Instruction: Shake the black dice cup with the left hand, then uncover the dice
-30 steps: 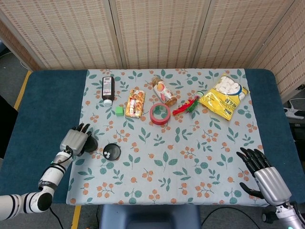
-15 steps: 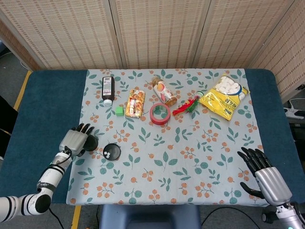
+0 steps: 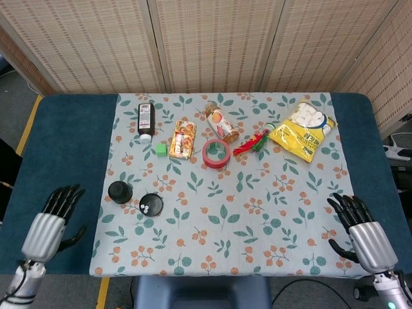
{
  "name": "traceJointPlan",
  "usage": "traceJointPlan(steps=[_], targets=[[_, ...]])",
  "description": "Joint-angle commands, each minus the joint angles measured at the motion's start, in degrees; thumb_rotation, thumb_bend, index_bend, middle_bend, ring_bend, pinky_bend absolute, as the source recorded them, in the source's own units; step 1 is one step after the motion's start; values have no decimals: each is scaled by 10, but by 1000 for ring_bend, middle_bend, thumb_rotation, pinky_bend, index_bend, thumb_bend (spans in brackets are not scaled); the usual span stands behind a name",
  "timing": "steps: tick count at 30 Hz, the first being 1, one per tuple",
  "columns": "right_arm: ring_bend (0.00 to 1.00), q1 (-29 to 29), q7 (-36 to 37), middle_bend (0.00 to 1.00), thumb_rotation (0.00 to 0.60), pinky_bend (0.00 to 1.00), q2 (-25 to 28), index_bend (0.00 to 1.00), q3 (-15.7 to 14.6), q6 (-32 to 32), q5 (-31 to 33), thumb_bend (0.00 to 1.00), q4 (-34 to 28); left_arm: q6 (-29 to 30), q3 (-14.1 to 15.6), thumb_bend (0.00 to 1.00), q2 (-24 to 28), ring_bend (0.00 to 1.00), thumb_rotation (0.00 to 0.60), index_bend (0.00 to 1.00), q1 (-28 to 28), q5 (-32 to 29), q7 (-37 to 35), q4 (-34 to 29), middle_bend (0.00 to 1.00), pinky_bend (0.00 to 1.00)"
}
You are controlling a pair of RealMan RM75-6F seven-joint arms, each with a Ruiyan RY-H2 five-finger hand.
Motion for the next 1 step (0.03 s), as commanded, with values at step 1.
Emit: traceJointPlan(steps=[1], targets=[[0,0,-6,0,600,0,0,0,-1,-4,1,167,-5,55,25,342,-22,0,600,0,62,50,-117,80,0,63]])
